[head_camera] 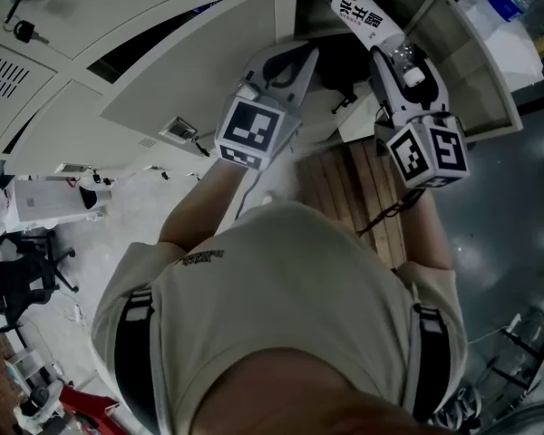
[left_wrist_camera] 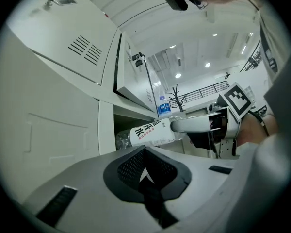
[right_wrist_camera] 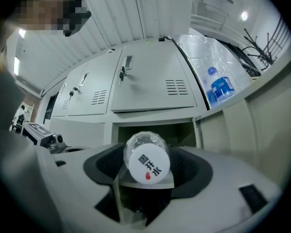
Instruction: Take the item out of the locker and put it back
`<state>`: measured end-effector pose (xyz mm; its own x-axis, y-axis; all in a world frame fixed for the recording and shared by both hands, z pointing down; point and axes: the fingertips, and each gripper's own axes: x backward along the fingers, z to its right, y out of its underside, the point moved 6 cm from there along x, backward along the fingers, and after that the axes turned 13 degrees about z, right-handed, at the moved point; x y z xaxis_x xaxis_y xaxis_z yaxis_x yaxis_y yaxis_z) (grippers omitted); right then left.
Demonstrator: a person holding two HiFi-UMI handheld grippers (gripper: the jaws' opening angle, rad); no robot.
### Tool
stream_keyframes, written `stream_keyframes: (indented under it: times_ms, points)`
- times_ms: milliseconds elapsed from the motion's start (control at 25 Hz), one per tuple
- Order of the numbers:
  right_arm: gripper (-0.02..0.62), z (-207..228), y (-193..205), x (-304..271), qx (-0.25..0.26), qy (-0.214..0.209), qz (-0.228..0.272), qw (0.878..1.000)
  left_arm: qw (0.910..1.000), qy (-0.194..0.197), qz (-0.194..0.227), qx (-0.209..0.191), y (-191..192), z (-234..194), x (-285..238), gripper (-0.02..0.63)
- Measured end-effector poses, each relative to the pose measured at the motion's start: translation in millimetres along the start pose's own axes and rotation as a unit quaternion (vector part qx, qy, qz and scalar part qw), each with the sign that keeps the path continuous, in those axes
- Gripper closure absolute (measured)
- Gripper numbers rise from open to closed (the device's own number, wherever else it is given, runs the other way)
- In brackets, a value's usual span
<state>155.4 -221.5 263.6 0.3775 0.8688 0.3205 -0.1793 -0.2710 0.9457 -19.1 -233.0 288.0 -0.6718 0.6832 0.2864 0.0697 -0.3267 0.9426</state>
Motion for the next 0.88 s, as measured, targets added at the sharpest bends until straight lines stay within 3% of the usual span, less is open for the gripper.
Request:
stream_keyframes:
  times_ms: [880]
  points:
    - [0.305, 24.3, 97.1, -108.0, 0.029, 0.036, -0.070, 0.996, 0.9991, -0.006, -0.027, 0.031, 41.5, 1.8, -49.9, 0.594]
